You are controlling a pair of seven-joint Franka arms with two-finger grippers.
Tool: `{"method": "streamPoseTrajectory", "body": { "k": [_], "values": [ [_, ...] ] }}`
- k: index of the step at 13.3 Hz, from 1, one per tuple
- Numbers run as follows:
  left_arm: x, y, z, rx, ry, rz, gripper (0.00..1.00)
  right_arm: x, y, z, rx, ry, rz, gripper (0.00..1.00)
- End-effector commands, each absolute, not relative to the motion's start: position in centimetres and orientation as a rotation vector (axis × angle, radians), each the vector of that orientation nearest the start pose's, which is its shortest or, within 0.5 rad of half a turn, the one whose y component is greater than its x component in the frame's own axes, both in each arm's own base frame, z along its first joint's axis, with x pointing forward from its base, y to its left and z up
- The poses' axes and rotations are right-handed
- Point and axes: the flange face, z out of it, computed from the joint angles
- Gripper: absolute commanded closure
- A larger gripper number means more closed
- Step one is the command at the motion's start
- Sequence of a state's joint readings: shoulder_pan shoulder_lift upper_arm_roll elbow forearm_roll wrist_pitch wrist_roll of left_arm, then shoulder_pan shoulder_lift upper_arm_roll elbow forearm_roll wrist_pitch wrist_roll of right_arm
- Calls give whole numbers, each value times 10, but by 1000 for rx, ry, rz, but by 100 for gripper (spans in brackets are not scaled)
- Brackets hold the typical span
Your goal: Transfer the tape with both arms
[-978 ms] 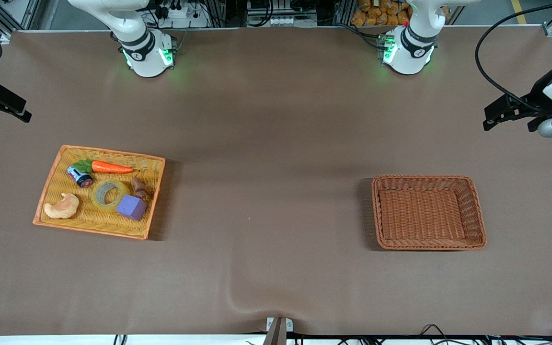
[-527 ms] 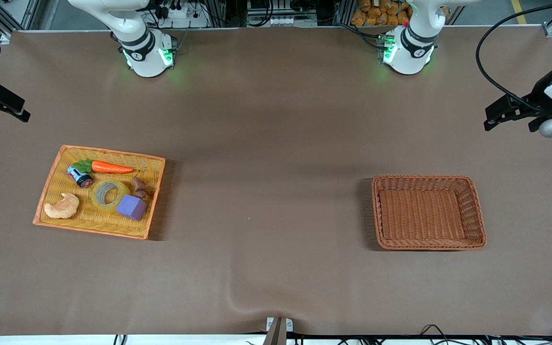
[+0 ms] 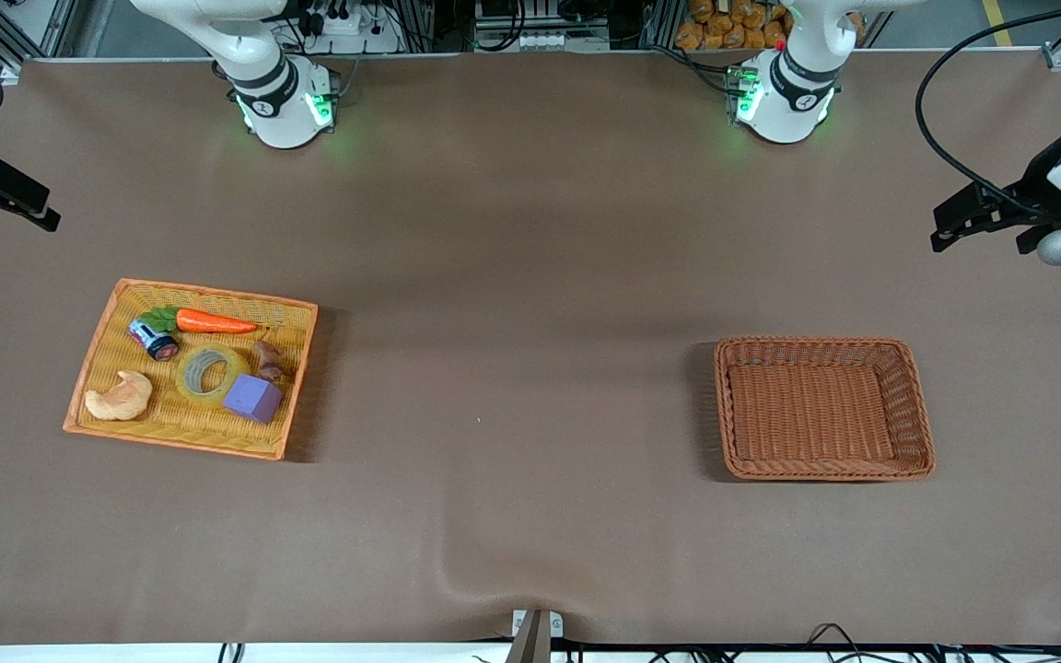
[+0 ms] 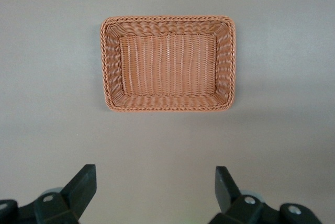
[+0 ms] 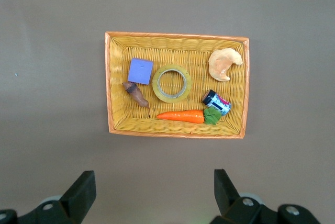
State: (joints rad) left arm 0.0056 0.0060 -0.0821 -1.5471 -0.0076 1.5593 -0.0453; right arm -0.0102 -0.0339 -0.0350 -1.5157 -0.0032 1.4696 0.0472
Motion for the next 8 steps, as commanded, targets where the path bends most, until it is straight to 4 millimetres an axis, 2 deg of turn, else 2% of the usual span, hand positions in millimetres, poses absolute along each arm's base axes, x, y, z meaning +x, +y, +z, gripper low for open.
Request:
{"method": "streamPoseTrajectory", "body": {
  "k": [1, 3, 6, 8],
  "values": [
    [555, -42, 631, -3152, 24, -14, 0, 537, -15, 648, -3141, 128, 65, 0],
    [555, -42, 629, -3152, -7, -6, 0, 545, -5, 633, -3145, 97, 91, 0],
    [555, -42, 629, -3152, -24, -8, 0, 563, 14, 602, -3139, -146, 121, 0],
    [557, -41, 624, -3152, -27, 6, 0, 567, 20, 581, -3136, -185, 109, 0]
  ]
}}
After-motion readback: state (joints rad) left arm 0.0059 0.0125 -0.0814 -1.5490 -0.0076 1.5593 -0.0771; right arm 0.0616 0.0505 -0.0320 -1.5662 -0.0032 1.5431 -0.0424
